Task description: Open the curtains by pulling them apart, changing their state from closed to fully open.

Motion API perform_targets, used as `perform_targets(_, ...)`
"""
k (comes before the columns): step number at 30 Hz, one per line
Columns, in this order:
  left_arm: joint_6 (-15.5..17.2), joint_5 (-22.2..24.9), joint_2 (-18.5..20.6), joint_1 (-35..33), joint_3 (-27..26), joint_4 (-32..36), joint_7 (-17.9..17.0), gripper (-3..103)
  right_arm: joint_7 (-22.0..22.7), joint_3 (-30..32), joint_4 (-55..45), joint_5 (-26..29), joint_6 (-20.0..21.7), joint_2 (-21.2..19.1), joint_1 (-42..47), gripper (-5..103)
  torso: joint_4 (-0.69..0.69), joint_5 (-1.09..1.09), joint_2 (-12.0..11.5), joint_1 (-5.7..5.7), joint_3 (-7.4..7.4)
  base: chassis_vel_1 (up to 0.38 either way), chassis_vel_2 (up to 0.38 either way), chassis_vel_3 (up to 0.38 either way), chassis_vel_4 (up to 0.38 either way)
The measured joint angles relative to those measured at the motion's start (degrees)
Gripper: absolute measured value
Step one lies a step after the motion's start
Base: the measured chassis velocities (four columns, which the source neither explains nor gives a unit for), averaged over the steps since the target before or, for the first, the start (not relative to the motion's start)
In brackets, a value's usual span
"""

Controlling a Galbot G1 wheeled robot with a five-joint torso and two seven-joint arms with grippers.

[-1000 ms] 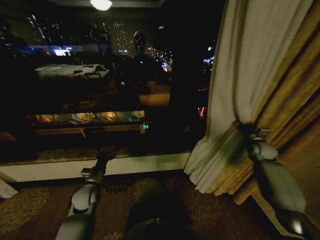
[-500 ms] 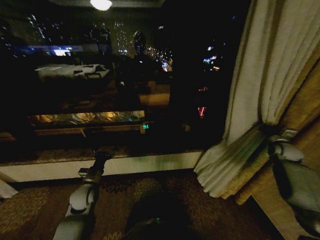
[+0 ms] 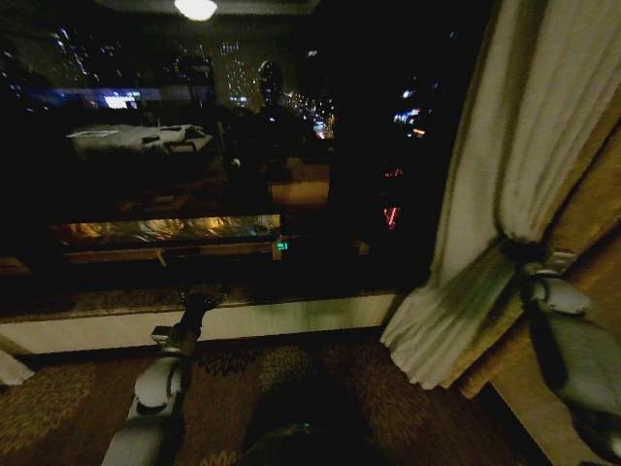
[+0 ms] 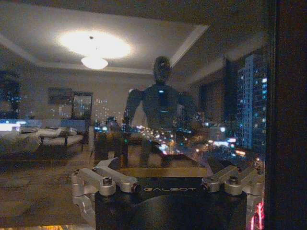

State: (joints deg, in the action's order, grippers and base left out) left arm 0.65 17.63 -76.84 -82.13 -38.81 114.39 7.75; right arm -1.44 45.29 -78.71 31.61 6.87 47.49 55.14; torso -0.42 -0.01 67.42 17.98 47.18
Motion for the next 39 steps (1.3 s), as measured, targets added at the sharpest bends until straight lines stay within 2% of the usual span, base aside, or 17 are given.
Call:
perform_targets(2, 0.00, 0.02, 0.00, 0.00, -0.02, 0.07, 0.00, 100, 0.00, -0.18, -1.43, -0.17, 0.17, 0.55, 0.71, 28, 0.00, -0.02, 0.00, 0.00, 0.00, 0.000, 0.000, 0.000, 0.000)
perform_targets(3, 0.00, 0.07, 0.01, 0.00, -0.09, 0.17, 0.00, 100, 0.19, -0.83, -4.79, -0.53, 0.97, 1.87, 2.42, 39, -0.01, -0.01, 0.00, 0.01, 0.00, 0.000, 0.000, 0.000, 0.000)
perform_targets(5, 0.00, 0.07, 0.01, 0.01, -0.10, 0.22, 0.00, 100, 0.46, -1.28, -6.76, -0.60, 1.56, 2.57, 3.37, 39, -0.01, 0.00, 0.00, 0.01, 0.00, 0.000, 0.000, 0.000, 0.000)
perform_targets(9, 0.13, 0.08, -0.22, 0.02, 0.07, 0.52, -0.01, 100, 2.60, -3.40, -16.48, -0.49, 4.44, 6.24, 7.91, 61, -0.01, -0.01, 0.00, 0.01, 0.00, 0.000, 0.000, 0.000, 0.000)
perform_targets(11, 0.14, 0.08, -0.32, 0.00, 0.10, 0.62, -0.01, 100, 3.16, -3.86, -18.36, -0.31, 4.78, 6.84, 8.76, 61, -0.01, -0.01, 0.00, 0.01, 0.00, 0.000, 0.000, 0.000, 0.000)
perform_targets(13, 0.16, 0.08, -0.47, -0.09, 0.12, 0.80, -0.01, 100, 4.08, -4.52, -21.86, -0.19, 5.24, 8.11, 10.65, 71, 0.00, -0.02, 0.00, 0.01, 0.00, 0.000, 0.000, 0.000, 0.000)
perform_targets(14, 0.17, 0.07, -0.52, -0.15, 0.13, 0.87, -0.02, 100, 4.41, -4.75, -23.65, -0.22, 5.54, 8.87, 12.04, 71, 0.00, -0.01, 0.01, 0.01, 0.00, 0.000, 0.000, 0.000, 0.000)
perform_targets(15, 0.18, 0.07, -0.55, -0.16, 0.14, 0.88, -0.02, 100, 4.56, -4.83, -25.06, -0.33, 5.81, 9.64, 13.32, 83, -0.01, -0.01, 0.01, 0.01, 0.00, 0.000, 0.000, 0.000, 0.000)
perform_targets(17, 0.18, 0.06, -0.55, -0.16, 0.14, 0.89, -0.02, 100, 4.61, -4.84, -25.41, -0.41, 5.86, 9.89, 13.70, 83, -0.01, -0.02, 0.01, 0.01, 0.00, 0.000, 0.000, 0.000, 0.000)
perform_targets(19, 0.19, 0.06, -0.53, -0.15, 0.14, 0.89, -0.02, 100, 4.82, -4.77, -27.73, -1.76, 6.03, 12.05, 16.73, 93, -0.02, 0.01, 0.01, 0.01, 0.00, 0.000, 0.000, 0.000, 0.000)
perform_targets(21, 0.20, 0.06, -0.51, -0.14, 0.15, 0.86, -0.03, 100, 5.00, -4.47, -29.25, -2.26, 6.01, 13.39, 18.81, 99, -0.02, 0.00, 0.01, 0.01, 0.00, 0.000, 0.000, 0.000, 0.000)
perform_targets(29, 0.20, 0.06, -0.46, -0.14, 0.38, 0.80, -0.03, 100, 5.55, -3.62, -32.15, -4.47, 4.43, 16.35, 22.29, 100, -0.01, 0.01, 0.01, 0.00, 0.00, 0.000, 0.000, 0.000, 0.000)
perform_targets(39, 0.24, 0.11, -0.03, 0.01, 0.35, 0.59, -0.03, 100, 5.65, -3.42, -34.09, -6.03, 4.06, 17.84, 23.98, 100, -0.01, 0.01, 0.00, 0.01, 0.00, 0.000, 0.000, 0.000, 0.000)
